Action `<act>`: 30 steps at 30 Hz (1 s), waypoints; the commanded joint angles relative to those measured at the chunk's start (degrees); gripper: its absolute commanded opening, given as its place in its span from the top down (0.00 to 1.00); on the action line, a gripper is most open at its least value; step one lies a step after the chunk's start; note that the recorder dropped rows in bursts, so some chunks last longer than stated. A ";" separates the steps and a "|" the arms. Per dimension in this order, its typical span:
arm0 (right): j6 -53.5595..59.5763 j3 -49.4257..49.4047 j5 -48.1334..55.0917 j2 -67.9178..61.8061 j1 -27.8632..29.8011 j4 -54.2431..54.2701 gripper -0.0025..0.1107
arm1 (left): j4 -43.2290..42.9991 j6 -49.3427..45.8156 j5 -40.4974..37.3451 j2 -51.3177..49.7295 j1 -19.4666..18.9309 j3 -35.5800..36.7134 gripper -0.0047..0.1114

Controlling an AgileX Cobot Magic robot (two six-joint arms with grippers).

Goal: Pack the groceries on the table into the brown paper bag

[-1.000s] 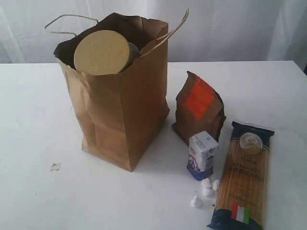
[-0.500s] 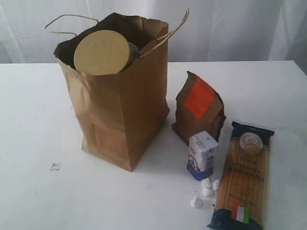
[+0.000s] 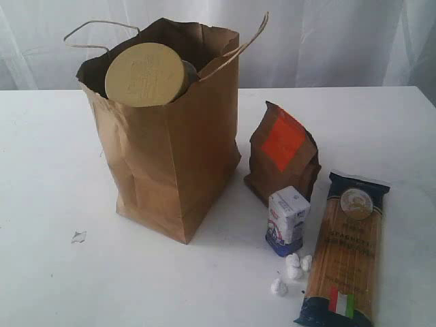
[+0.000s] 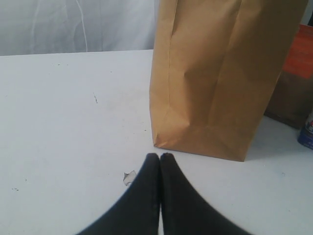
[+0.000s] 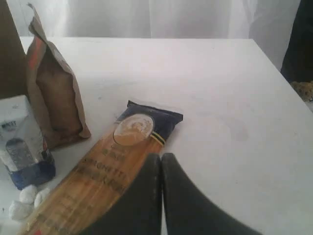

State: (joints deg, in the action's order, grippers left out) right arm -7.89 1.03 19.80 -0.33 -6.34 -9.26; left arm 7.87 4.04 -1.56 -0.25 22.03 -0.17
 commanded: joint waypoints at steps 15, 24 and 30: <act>-5.64 7.11 -26.24 0.33 0.29 16.87 0.98 | -0.05 0.09 -0.01 0.25 -0.10 0.17 0.96; -5.54 18.53 -14.84 -6.27 -0.03 13.26 0.98 | -0.05 0.09 -0.01 0.25 -0.10 0.17 0.96; 7.09 34.34 13.96 -20.64 -2.98 19.52 0.98 | -0.05 0.09 -0.01 0.25 -0.10 0.17 0.96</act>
State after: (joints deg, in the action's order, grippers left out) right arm -7.07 30.21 23.21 -15.31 -8.22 6.20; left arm 7.87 4.04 -1.56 -0.25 22.03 -0.17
